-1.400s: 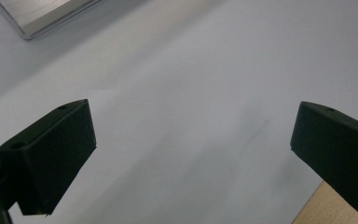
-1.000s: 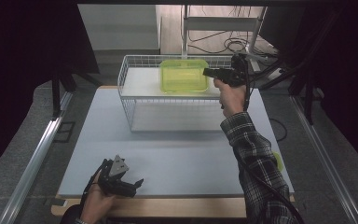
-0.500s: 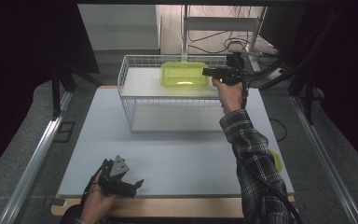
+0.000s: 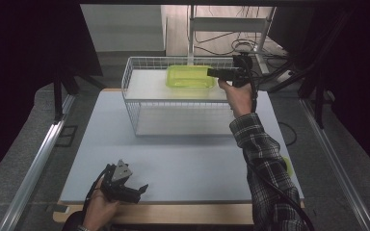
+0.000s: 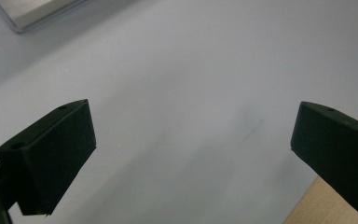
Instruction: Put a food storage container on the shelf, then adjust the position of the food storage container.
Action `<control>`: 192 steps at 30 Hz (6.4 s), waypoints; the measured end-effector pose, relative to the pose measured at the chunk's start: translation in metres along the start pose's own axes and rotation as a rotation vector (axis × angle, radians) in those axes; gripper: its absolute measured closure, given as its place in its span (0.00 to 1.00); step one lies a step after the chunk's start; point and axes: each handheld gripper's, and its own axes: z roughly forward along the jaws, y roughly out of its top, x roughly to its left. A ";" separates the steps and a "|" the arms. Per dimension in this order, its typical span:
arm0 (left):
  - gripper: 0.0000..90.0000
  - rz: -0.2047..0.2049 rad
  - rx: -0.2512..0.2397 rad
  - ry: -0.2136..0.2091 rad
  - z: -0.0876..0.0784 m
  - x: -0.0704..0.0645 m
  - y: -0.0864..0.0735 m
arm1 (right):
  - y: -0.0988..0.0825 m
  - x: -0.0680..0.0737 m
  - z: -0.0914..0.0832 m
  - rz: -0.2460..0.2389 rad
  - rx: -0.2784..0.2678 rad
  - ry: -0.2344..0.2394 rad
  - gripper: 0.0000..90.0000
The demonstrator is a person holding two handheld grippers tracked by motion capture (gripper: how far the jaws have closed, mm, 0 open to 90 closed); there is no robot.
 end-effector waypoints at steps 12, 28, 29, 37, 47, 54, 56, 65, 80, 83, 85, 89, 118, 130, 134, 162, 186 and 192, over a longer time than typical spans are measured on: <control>0.00 -0.085 -0.034 -0.050 -0.001 0.004 -0.001 | -0.016 0.004 -0.020 -0.077 0.019 0.076 0.26; 0.00 -0.023 -0.019 -0.010 -0.001 0.002 0.000 | -0.043 0.013 -0.039 -0.210 0.049 0.087 0.13; 0.00 -0.023 -0.021 -0.006 -0.001 0.002 0.000 | -0.045 0.014 -0.040 -0.217 0.051 0.088 0.12; 0.00 -0.031 -0.021 0.000 -0.002 0.002 0.000 | -0.059 0.022 -0.049 -0.279 0.063 0.099 0.09; 0.00 -0.039 -0.015 -0.007 -0.002 0.002 0.001 | -0.084 0.017 -0.057 -0.305 0.102 0.109 0.09; 0.00 -0.043 -0.018 -0.004 -0.002 0.002 0.001 | -0.104 0.011 -0.064 -0.314 0.125 0.100 0.09; 0.00 -0.043 -0.015 -0.002 -0.002 0.002 0.001 | -0.109 0.009 -0.066 -0.316 0.130 0.096 0.09; 0.00 -0.038 -0.017 0.003 -0.003 0.001 0.002 | -0.129 0.008 -0.078 -0.335 0.130 0.093 0.08; 0.00 0.001 -0.019 0.019 -0.004 -0.003 0.003 | -0.171 0.006 -0.092 -0.361 0.135 0.064 0.08; 0.00 0.005 -0.017 0.022 -0.004 -0.003 0.003 | -0.179 0.005 -0.094 -0.369 0.133 0.055 0.07; 0.00 0.007 -0.015 0.023 -0.004 -0.003 0.003 | -0.184 0.004 -0.095 -0.379 0.139 0.046 0.07; 0.00 0.020 -0.010 0.032 -0.003 -0.004 0.002 | -0.193 0.002 -0.096 -0.376 0.138 0.043 0.07; 0.00 0.044 0.013 0.017 0.000 -0.007 0.003 | -0.241 -0.010 -0.096 -0.368 0.194 -0.005 0.03; 0.00 0.043 0.016 0.019 0.000 -0.006 0.003 | -0.225 -0.037 -0.119 -0.310 0.180 -0.129 0.11; 0.00 0.047 0.022 0.019 0.001 -0.007 0.003 | -0.223 -0.049 -0.130 -0.267 0.171 -0.173 0.35; 0.01 0.058 0.028 0.035 0.000 -0.008 0.003 | -0.235 -0.134 -0.205 -0.102 0.181 -0.487 0.99; 0.01 0.074 0.041 0.041 0.002 -0.009 0.003 | -0.243 -0.111 -0.169 -0.075 0.254 -0.370 0.99; 0.01 0.078 0.043 0.041 0.002 -0.010 0.004 | -0.245 -0.091 -0.153 -0.088 0.283 -0.294 0.99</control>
